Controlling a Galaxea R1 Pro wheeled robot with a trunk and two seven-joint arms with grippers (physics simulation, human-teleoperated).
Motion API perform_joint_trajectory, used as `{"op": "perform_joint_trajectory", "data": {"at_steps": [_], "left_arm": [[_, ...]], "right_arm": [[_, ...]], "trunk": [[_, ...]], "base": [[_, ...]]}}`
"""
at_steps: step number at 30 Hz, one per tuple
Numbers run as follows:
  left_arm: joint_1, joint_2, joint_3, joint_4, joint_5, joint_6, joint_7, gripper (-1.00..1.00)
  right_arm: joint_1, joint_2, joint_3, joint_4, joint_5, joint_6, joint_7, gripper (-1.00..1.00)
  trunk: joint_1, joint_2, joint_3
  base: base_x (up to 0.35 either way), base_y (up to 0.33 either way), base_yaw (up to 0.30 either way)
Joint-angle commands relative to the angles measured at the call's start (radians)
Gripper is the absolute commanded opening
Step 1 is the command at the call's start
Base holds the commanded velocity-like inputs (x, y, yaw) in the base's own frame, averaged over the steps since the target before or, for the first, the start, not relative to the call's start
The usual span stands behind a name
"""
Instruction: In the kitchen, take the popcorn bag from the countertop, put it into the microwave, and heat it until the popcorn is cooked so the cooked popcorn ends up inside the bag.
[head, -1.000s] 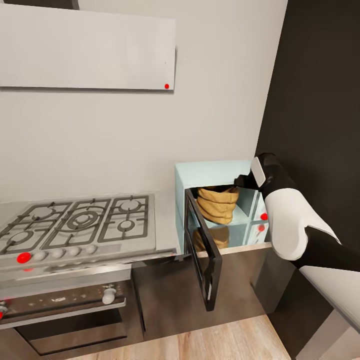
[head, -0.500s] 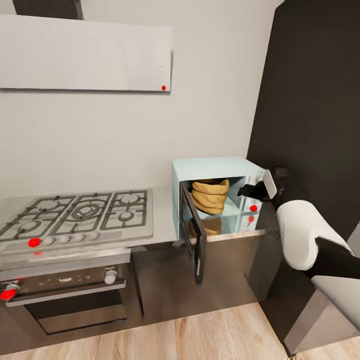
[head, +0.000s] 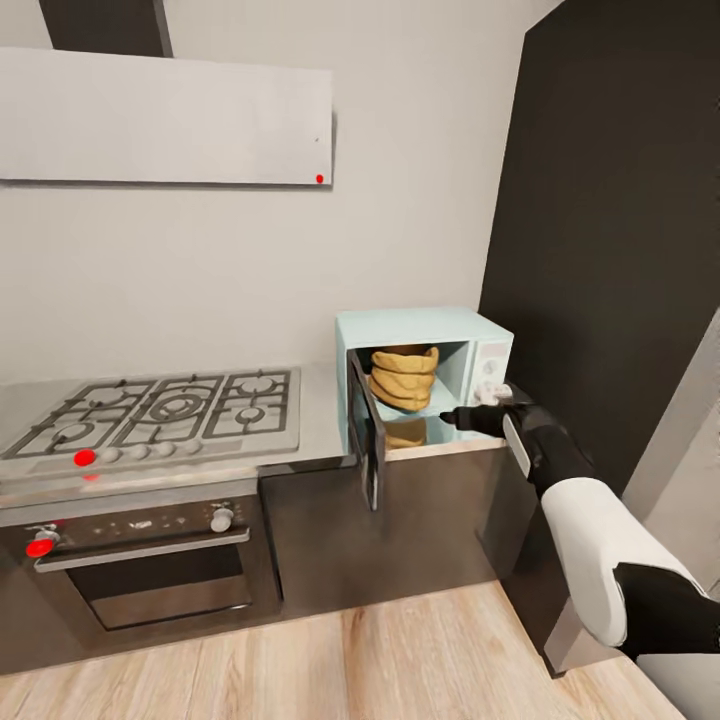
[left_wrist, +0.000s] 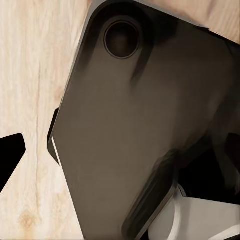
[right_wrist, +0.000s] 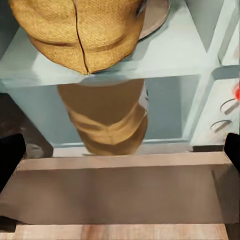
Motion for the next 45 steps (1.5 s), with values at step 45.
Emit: {"op": "perform_joint_trajectory", "data": {"at_steps": [45], "left_arm": [[0.000, 0.001, 0.009, -0.002, 0.014, -0.001, 0.000, 1.00]], "right_arm": [[0.126, 0.084, -0.005, -0.006, 0.022, -0.316, -0.064, 1.00]], "trunk": [[0.000, -0.001, -0.001]], "base": [[0.069, -0.001, 0.000]]}}
